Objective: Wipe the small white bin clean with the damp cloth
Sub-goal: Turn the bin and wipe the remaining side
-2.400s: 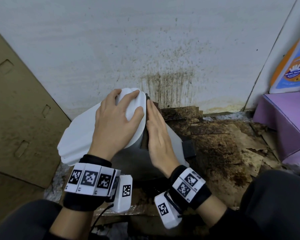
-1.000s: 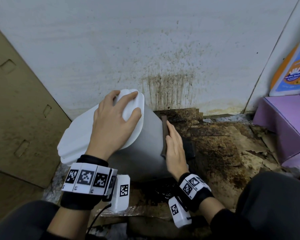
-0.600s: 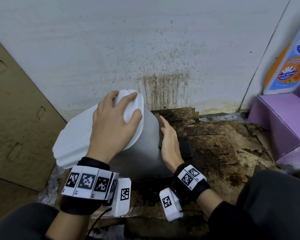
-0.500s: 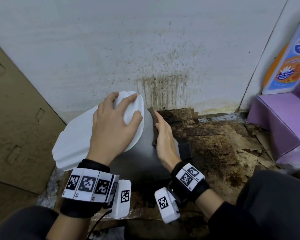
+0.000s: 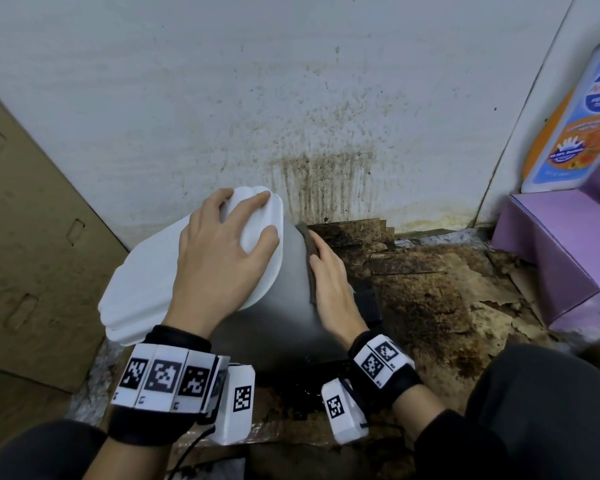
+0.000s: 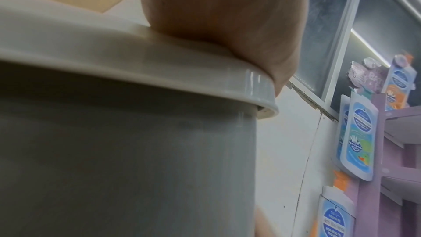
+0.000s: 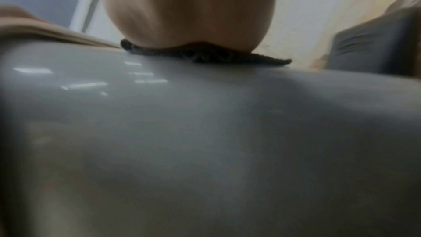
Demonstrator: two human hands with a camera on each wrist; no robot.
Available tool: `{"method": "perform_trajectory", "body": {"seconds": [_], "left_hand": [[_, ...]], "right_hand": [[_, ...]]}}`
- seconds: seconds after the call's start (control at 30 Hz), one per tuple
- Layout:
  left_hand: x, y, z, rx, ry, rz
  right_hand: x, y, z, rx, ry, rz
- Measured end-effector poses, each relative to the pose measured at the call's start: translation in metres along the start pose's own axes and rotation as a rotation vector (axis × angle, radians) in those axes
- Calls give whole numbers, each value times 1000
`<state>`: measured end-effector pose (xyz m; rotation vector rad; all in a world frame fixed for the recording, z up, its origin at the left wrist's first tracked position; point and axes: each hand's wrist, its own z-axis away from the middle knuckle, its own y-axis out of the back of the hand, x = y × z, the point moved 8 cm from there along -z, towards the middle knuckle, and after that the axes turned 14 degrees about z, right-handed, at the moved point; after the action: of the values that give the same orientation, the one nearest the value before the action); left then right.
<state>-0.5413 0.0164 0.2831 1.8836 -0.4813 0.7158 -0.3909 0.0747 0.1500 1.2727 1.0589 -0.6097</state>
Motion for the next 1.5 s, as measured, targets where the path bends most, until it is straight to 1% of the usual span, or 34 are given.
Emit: {"method": "perform_trajectory", "body": {"seconds": [0.1, 0.2, 0.3, 0.4, 0.47, 0.63, 0.7, 0.77, 0.8, 0.87, 0.9, 0.97, 1.07, 1.13, 1.2, 1.3, 1.4, 1.5], "left_hand": [[-1, 0, 0, -1, -6, 6], [0, -2, 0, -1, -9, 6], [1, -1, 0, 0, -6, 1], [-2, 3, 0, 1, 8, -1], [-3, 5, 0, 5, 11, -4], [-2, 3, 0, 5, 7, 1], [-4, 4, 0, 5, 11, 10], [-7, 5, 0, 7, 16, 18], [-7, 6, 0, 8, 17, 21], [-8, 7, 0, 9, 21, 24], [-8, 7, -1, 9, 23, 25], [-8, 8, -2, 10, 26, 29], [-10, 9, -3, 9, 29, 37], [-11, 9, -4, 7, 32, 37], [-10, 7, -4, 6, 29, 36], [-7, 4, -5, 1, 27, 29], [-6, 4, -5, 2, 26, 20], [-8, 5, -7, 9, 38, 18]], "right_hand": [[36, 3, 6, 13, -135, 13], [52, 3, 10, 36, -186, 1], [50, 3, 9, 59, -197, -18], [30, 3, 8, 91, -191, -43], [7, 0, 9, 104, -165, -72], [-64, -9, 13, 87, -2, -236], [-82, -14, 18, 68, 74, -211], [-89, -18, 24, 76, 158, -93], [-87, -19, 26, 104, 199, -34], [-73, -18, 28, 198, 245, 21], [-61, -17, 29, 245, 245, 24], [-29, -17, 34, 328, 204, 27], [27, -18, 47, 416, 78, 66], [54, -18, 51, 439, -1, 72], [67, -18, 51, 441, -55, 59], [72, -19, 50, 456, -113, 48], [59, -20, 47, 432, -154, 32], [22, -20, 40, 378, -96, -1]]}}
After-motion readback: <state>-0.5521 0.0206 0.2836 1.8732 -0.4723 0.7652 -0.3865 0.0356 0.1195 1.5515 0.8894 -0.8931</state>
